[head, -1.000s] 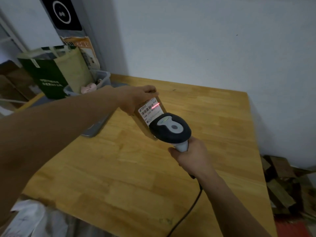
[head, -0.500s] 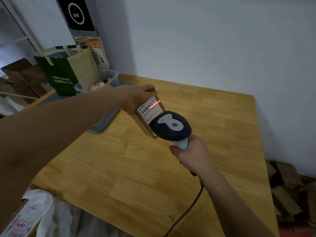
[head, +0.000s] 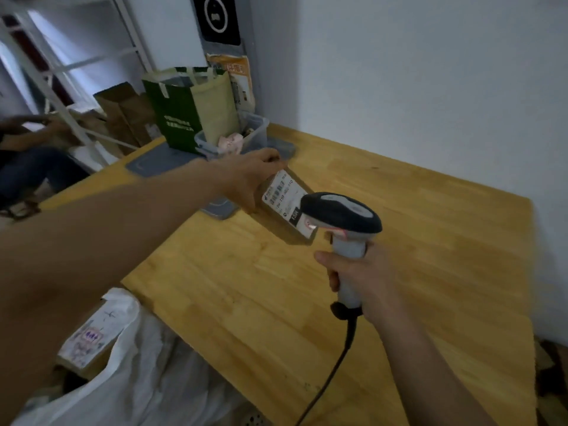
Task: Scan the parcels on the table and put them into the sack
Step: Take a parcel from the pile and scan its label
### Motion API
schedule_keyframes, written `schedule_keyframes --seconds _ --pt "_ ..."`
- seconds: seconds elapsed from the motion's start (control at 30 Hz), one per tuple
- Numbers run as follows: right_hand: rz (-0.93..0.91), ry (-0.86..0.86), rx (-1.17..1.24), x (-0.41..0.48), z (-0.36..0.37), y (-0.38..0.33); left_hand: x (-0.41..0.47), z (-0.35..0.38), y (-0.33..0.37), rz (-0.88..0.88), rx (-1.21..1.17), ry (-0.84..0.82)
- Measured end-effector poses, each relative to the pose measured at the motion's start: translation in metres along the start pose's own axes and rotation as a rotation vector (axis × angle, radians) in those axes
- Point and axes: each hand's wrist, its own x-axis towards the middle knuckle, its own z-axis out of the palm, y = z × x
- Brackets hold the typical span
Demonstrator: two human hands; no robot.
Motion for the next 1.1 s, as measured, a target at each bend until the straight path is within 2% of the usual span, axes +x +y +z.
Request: schedule_keyframes --seconds 0.1,0.2,0.37,0.47,0.53,0.63,0.8,0.9,1.1 --pt "0.052 -0.125 0.141 0.014 0.031 0.000 -0.058 0.019 -0.034 -0.259 -0.214 0.032" --pt "0.113 -0.264 0.147 0.022 0.078 0.001 -0.134 0.042 -0.075 -0.574 -0.357 0.104" --pt "0.143 -0.399 0.020 0.020 0.169 0.009 -0.263 0.089 -0.145 -1.061 -0.492 0.248" --pt "0.128 -0.445 -0.100 0.022 0.234 0.011 -0.326 0.131 -0.183 -1.238 -0.618 0.332" --pt "0.129 -0.472 -0.210 0.027 0.284 0.012 -0.360 0.162 -0.201 -1.336 -0.618 0.304" --pt "0.078 -0.522 -0.445 0.038 0.364 0.020 -0.398 0.208 -0.223 -1.429 -0.655 0.235" --pt "-0.148 -0.633 -0.872 0.052 0.470 0.055 -0.433 0.268 -0.250 -1.508 -0.709 0.157" --pt "-0.257 -0.651 -1.075 0.054 0.504 0.075 -0.443 0.293 -0.259 -1.514 -0.745 0.115" --pt "-0.347 -0.656 -1.422 0.063 0.531 0.095 -0.453 0.316 -0.261 -1.506 -0.812 0.094"
